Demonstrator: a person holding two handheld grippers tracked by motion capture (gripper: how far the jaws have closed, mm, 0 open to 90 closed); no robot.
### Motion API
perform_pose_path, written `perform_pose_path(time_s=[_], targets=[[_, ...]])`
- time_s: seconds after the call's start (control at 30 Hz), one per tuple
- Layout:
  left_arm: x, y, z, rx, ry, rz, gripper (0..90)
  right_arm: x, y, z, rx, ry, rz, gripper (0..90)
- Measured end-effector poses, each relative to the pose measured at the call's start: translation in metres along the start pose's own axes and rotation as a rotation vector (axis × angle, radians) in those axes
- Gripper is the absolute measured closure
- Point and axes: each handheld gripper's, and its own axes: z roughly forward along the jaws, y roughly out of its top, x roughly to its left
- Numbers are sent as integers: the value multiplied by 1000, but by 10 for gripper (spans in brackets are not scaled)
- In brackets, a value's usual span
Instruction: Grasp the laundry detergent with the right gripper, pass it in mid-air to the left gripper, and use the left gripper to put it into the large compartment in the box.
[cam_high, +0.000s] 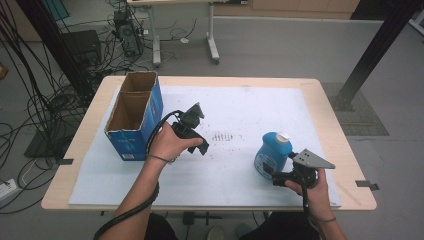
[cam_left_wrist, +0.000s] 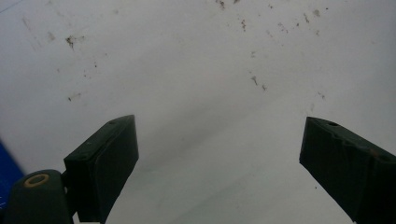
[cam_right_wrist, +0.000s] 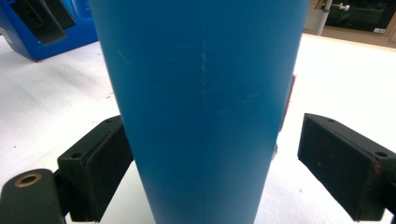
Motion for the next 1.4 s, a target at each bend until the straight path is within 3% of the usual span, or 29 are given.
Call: perform_pose_path(time_s=[1.4], targets=[[-1,-2,1,7,-10,-3,132,3,1,2,-7,2,-9,94]])
